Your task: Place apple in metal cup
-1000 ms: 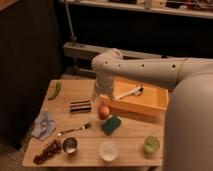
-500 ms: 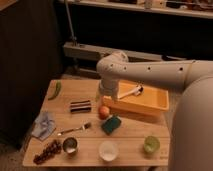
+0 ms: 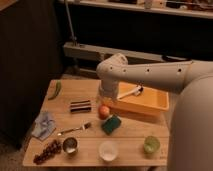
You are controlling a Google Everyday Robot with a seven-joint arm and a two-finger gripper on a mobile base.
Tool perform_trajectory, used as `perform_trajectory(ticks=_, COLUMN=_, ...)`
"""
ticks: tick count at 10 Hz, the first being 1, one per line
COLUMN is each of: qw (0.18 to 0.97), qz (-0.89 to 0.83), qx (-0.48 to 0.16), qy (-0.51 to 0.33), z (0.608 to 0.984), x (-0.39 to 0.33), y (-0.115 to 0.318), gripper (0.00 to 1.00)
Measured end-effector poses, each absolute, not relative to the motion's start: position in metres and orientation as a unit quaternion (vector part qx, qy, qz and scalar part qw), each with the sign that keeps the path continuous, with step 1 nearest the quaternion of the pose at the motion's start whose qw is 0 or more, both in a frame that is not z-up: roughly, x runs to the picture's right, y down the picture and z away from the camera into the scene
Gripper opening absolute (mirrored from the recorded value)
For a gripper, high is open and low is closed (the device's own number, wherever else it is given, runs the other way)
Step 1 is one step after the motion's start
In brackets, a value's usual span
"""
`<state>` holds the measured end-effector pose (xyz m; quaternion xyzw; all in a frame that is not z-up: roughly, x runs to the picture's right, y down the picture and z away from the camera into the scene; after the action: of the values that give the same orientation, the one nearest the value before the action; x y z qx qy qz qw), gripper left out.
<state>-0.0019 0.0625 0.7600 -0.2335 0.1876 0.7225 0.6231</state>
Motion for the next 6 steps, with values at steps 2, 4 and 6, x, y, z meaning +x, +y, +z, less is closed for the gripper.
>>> perform_trajectory(ticks=2, qw=0.629, qz=0.717, qx=-0.236, qy=0.189, z=0.769, x=-0.009, y=0.070, gripper=0.65)
perform_trajectory(ticks=4, qw=0.634, qz=0.713, qx=-0.235, qy=0.186, z=0.782, x=-0.009, y=0.080, gripper=0.65)
perform_trajectory(ticks=6, qw=0.641, qz=0.708, qx=-0.236, qy=0.178, z=0.791, x=-0.006, y=0.082, gripper=0.65)
